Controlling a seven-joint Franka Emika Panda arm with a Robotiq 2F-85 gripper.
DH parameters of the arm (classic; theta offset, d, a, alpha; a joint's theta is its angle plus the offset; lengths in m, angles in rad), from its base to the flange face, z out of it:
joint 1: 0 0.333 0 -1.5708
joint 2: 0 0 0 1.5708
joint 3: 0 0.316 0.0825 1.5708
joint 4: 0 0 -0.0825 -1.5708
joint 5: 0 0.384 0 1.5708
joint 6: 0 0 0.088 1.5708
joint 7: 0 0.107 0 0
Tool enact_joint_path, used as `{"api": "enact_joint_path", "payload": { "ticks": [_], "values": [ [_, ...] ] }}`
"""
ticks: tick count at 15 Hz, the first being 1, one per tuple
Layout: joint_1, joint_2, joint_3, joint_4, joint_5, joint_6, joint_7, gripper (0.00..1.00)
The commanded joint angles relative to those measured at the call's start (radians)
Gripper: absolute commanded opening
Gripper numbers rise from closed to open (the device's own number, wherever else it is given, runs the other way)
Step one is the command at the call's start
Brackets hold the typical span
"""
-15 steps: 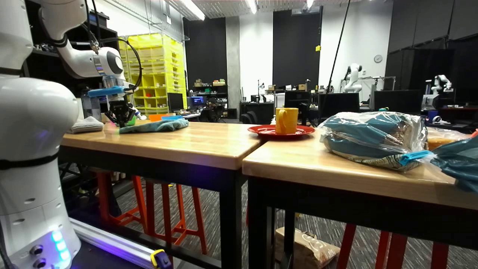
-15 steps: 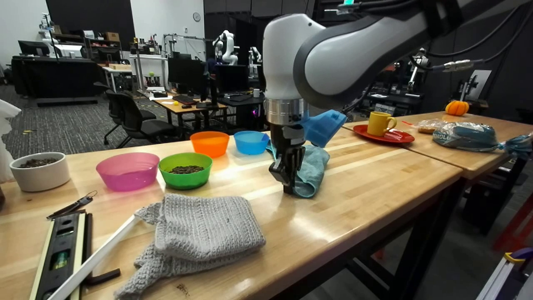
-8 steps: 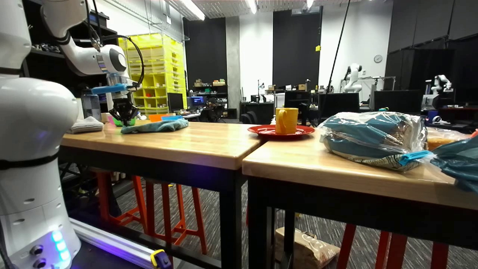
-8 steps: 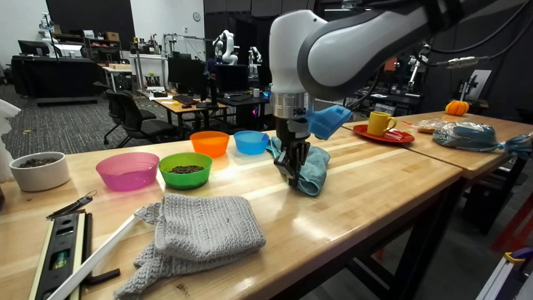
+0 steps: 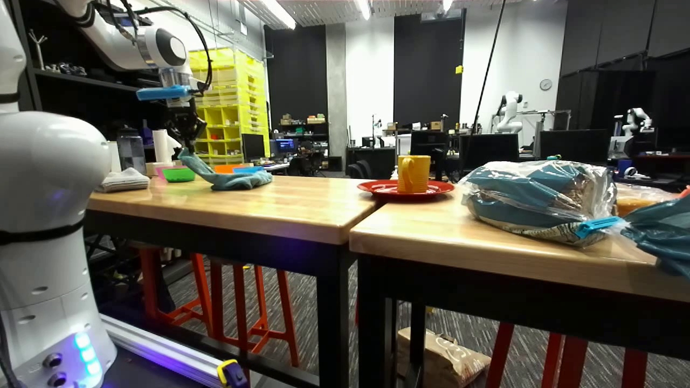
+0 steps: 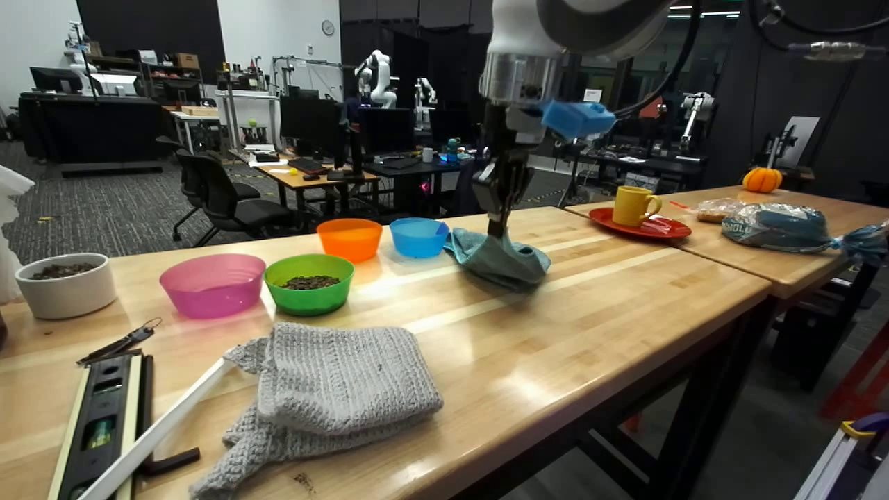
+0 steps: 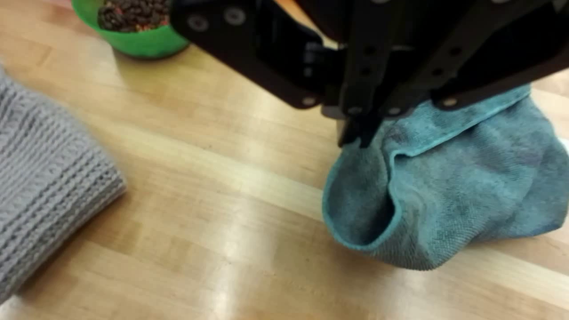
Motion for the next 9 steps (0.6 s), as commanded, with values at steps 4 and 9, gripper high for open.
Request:
{"api": "enact_joint_path", "payload": {
  "ticks": [4,9],
  "values": [
    [-0.049,-0.082,-0.054,0.118,0.026,-0.038,-0.054,0.00],
    [-0.073,-0.064,-0.096,0.237,0.058,-0.044,-0.080,0.00]
  ]
}}
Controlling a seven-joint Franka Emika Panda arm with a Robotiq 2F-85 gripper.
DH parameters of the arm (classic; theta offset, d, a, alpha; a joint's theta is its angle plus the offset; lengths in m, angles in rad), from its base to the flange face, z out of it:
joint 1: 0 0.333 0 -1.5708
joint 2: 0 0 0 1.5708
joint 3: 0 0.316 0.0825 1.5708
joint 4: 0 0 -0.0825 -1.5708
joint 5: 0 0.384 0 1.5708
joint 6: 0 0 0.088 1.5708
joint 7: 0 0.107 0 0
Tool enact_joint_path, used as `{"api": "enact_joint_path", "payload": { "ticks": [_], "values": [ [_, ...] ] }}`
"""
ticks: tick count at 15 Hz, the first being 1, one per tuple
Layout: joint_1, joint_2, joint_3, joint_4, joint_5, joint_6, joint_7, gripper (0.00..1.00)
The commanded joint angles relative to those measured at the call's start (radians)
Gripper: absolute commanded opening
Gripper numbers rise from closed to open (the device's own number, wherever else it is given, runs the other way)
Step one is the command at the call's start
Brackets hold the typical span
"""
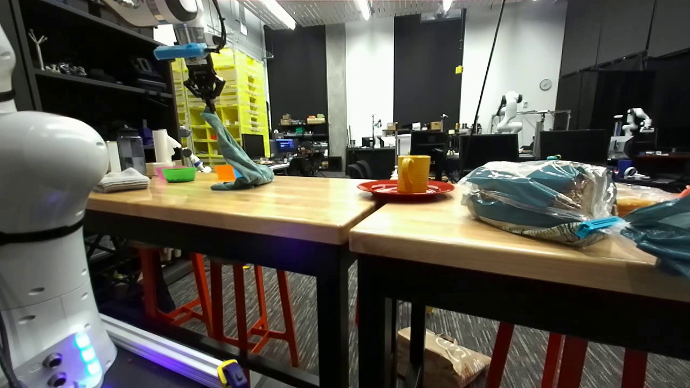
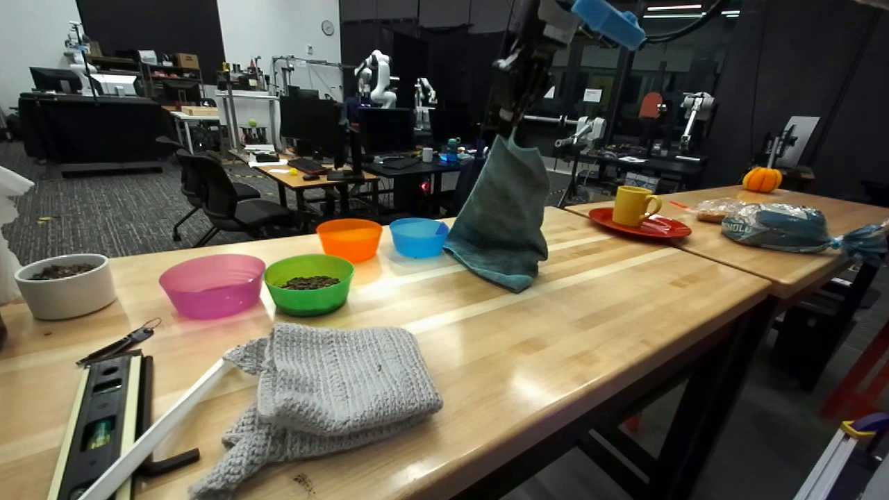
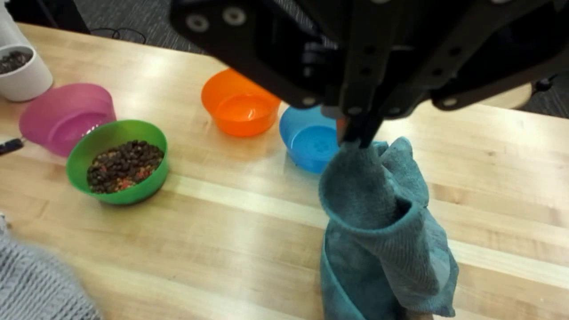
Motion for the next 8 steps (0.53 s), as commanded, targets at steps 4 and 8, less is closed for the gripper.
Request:
{"api": "enact_joint_path", "payload": {
  "ticks": [4,8],
  "values": [
    [-0.048,0.035,-0.038,0.178,0.039,-0.035,-0.021,0.00],
    [-0.076,0.064,-0.063,0.291,0.049,-0.033,-0.006,0.00]
  ]
}}
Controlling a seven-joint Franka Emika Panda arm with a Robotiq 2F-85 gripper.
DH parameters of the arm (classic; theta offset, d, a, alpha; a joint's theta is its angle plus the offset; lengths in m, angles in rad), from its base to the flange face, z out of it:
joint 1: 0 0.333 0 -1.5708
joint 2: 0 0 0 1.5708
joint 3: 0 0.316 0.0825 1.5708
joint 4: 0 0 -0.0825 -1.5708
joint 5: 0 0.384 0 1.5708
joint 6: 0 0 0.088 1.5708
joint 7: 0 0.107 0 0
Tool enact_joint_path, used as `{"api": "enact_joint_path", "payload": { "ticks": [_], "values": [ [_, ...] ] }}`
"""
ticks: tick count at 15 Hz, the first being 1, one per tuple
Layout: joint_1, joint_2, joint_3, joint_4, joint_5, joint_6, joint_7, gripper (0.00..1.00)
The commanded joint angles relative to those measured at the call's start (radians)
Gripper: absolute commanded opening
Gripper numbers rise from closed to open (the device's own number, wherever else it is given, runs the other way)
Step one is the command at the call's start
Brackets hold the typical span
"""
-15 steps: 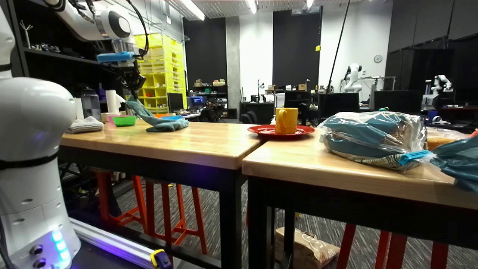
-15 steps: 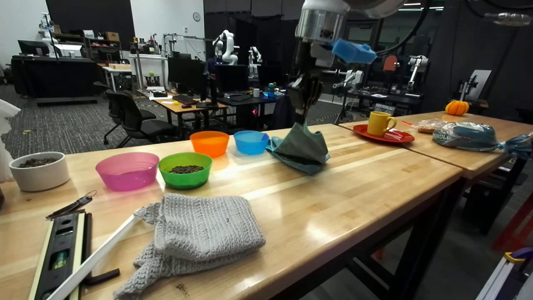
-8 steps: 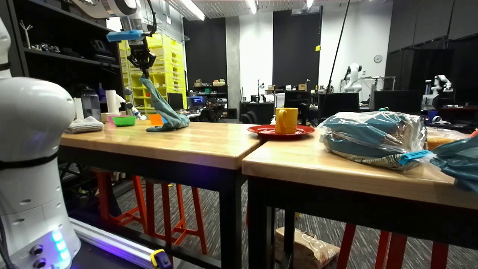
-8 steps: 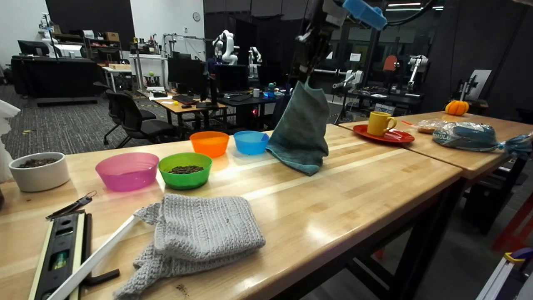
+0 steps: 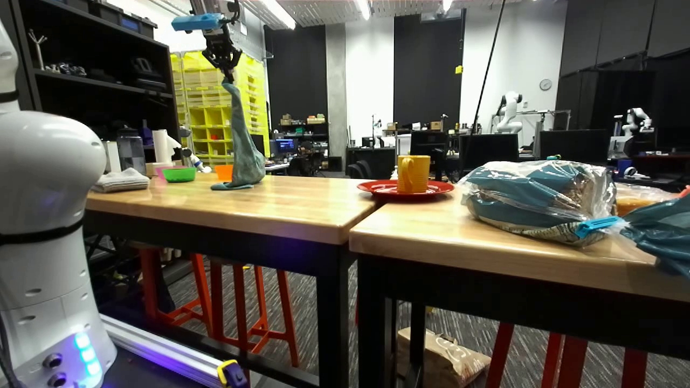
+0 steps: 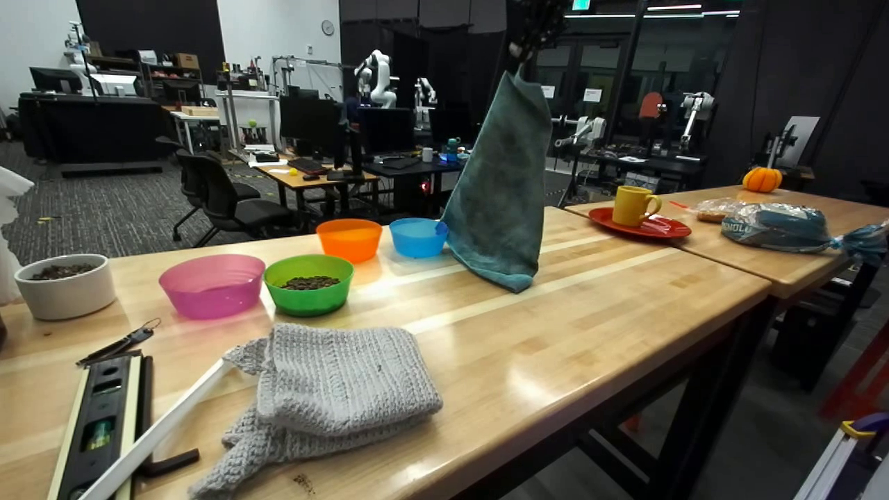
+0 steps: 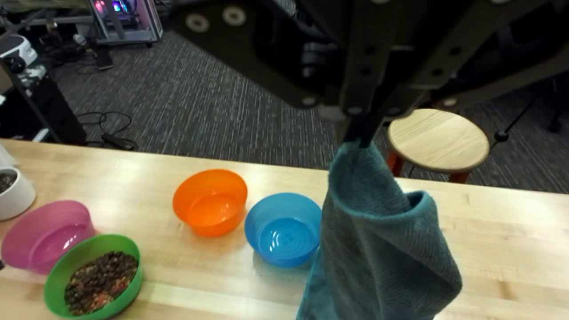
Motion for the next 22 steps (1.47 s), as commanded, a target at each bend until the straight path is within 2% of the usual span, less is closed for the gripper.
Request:
{"api": "enact_joint_path", "payload": {
  "ticks": [1,8,14,18,19,20,22],
  "values": [
    [-0.030,0.048,-0.017,0.132,0.032,-0.028,0.011,0.00],
    [-0.086,0.108,-0.065,0.282,0.055,-0.041,0.066,0.00],
    [-0.172,0.111,-0.087,0.347,-0.120,-0.005,0.293,0.00],
    [-0.212,0.105,-0.077,0.366,-0.323,0.014,0.452,0.00],
    [-0.202,0.111,-0.071,0.378,-0.341,-0.043,0.417,0.00],
    [-0.166,0.099,-0.091,0.365,-0.184,-0.055,0.282,0.00],
    [-0.145,0.091,-0.085,0.350,-0.092,-0.041,0.239,0.00]
  ]
}}
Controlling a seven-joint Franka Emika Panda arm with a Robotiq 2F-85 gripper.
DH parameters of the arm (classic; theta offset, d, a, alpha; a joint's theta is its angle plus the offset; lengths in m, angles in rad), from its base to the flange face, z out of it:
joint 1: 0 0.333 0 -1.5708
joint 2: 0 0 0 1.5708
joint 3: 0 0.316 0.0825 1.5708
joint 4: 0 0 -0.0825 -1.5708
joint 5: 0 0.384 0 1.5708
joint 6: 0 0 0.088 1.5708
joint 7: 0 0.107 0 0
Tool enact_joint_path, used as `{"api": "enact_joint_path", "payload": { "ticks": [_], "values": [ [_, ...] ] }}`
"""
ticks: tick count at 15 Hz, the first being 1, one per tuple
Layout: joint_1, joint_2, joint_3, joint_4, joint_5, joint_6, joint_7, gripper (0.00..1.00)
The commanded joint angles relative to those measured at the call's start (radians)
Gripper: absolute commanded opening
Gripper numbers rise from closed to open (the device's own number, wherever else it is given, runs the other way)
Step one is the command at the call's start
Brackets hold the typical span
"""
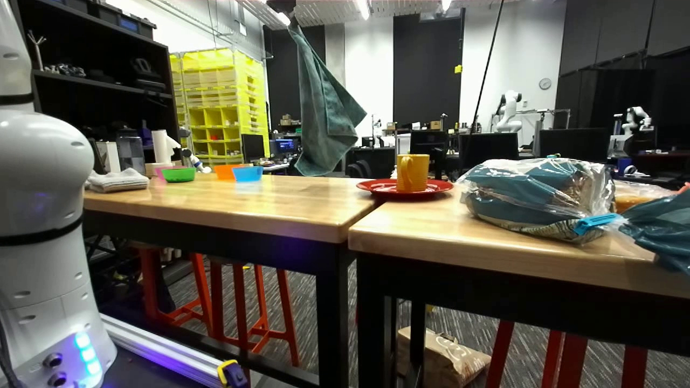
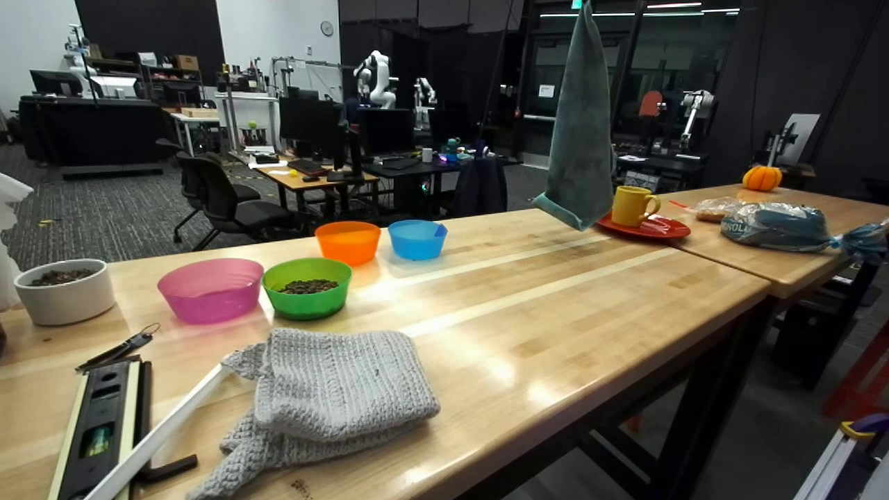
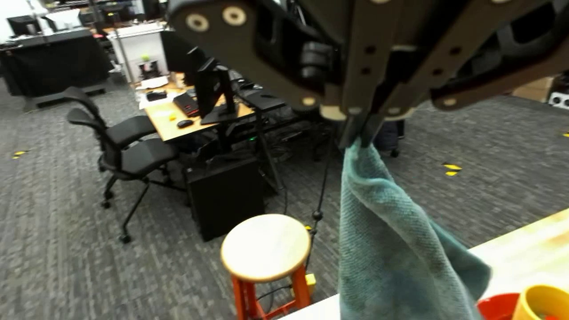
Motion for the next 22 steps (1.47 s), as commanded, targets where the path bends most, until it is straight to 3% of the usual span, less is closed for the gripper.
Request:
{"api": "enact_joint_path", "payload": {
  "ticks": [1,6,7,8,11,18,22],
  "values": [
    [0.048,-0.008,0.005,0.006,0.166,-0.024,-0.114,0.00],
    [0.111,0.007,-0.003,0.028,0.424,-0.070,-0.282,0.00],
    [0.108,0.027,-0.004,0.058,0.472,-0.135,-0.313,0.00],
    [0.080,0.038,0.021,0.072,0.305,-0.167,-0.208,0.00],
    [0.060,0.045,0.010,0.083,0.131,-0.151,-0.129,0.00],
    [0.000,0.070,0.001,0.147,-0.139,-0.120,0.153,0.00],
    [0.014,0.075,0.016,0.170,-0.239,-0.133,0.240,0.00]
  ]
}}
